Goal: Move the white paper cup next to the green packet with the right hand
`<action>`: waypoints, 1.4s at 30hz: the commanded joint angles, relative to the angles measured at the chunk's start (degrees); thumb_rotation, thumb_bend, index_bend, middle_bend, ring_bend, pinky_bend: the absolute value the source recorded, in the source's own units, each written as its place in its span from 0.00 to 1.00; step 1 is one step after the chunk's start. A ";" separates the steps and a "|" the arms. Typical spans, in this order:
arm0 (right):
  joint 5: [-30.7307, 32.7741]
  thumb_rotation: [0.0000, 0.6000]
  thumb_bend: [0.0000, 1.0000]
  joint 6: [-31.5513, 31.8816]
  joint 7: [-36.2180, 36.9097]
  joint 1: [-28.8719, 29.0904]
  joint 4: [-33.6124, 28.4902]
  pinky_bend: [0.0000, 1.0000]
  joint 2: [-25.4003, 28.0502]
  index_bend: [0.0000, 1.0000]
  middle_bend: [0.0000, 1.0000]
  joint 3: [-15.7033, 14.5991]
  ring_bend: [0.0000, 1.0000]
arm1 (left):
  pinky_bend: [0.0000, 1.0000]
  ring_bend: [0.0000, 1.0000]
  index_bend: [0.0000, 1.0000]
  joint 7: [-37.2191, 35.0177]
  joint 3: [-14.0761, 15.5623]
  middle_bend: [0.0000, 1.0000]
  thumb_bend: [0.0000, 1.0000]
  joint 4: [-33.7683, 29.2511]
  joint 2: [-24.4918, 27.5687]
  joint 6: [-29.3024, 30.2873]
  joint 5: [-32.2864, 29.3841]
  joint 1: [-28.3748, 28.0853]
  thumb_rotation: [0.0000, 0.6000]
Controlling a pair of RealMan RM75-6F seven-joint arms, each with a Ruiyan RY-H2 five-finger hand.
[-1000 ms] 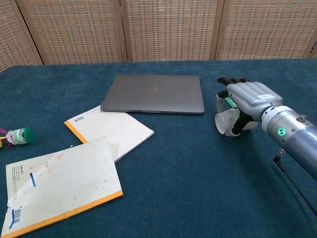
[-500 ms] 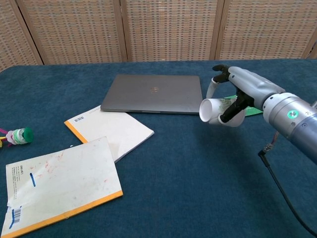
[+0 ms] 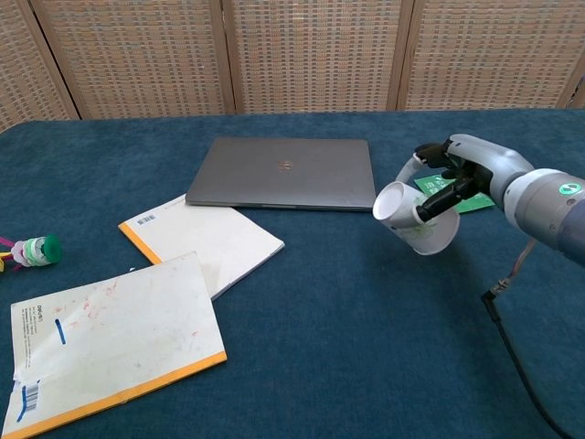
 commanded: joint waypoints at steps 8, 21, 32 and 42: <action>1.17 1.00 0.24 0.36 0.67 -0.46 1.01 0.00 0.50 0.56 0.00 -1.45 0.00 | 0.00 0.00 0.00 0.12 0.23 0.00 0.10 -0.24 0.05 0.38 0.58 0.13 1.00; 1.44 1.00 0.23 0.98 1.76 -1.45 2.65 0.00 1.52 0.53 0.00 -2.61 0.00 | 0.00 0.00 0.00 0.55 0.38 0.00 0.10 -0.31 -0.12 0.71 1.03 0.27 1.00; 0.37 1.00 0.24 3.29 1.65 -3.09 2.45 0.00 3.70 0.53 0.00 -3.44 0.00 | 0.00 0.00 0.00 0.36 0.29 0.00 0.11 -0.11 -0.24 0.27 0.68 0.14 1.00; -0.60 1.00 0.24 4.00 1.64 -4.84 -0.32 0.00 7.40 0.47 0.00 -4.30 0.00 | 0.00 0.00 0.00 0.52 0.49 0.00 0.11 -0.43 -0.14 0.55 1.16 0.24 1.00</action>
